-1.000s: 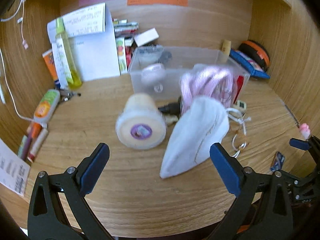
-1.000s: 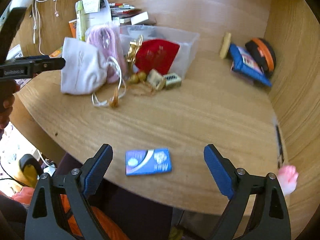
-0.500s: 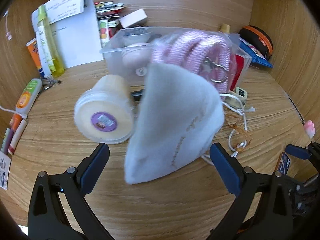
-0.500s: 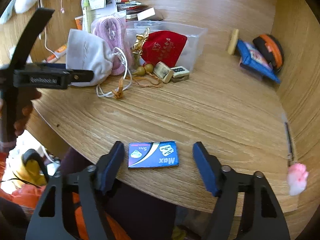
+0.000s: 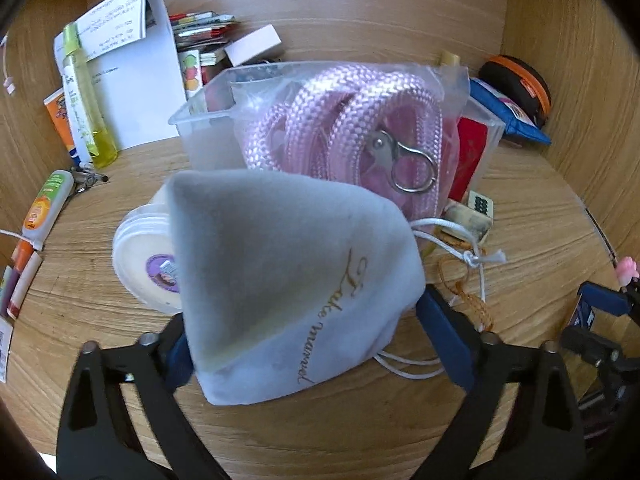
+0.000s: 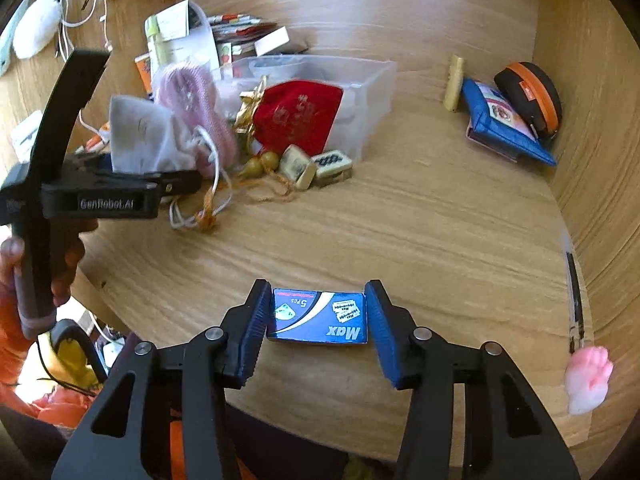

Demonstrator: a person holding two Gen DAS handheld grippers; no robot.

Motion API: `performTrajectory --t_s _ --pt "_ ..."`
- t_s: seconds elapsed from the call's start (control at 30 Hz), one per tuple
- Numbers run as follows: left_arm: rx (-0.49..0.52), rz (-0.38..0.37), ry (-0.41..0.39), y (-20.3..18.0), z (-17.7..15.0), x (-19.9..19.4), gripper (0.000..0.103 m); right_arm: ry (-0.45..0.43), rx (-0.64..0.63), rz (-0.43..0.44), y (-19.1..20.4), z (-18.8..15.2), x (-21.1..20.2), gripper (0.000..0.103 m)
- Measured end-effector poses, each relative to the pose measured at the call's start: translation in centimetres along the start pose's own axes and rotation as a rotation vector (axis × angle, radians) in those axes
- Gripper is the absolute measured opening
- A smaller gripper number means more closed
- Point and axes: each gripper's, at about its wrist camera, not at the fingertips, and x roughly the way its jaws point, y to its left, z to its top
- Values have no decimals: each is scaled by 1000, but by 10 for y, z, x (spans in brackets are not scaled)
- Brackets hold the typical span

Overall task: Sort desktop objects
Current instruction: 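Grasp the white drawstring pouch with left tool while right tool grasps blue Max card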

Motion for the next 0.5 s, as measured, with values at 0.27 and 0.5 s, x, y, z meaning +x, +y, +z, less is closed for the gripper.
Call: performTrajectory --t_s 0.27,0.5 --pt "-14 -22 -41 1 -5 -7 57 -38 57 29 -16 23 2 45" --pt "-36 -37 -74 6 -10 -17 48 -50 76 49 -17 38 7 45"
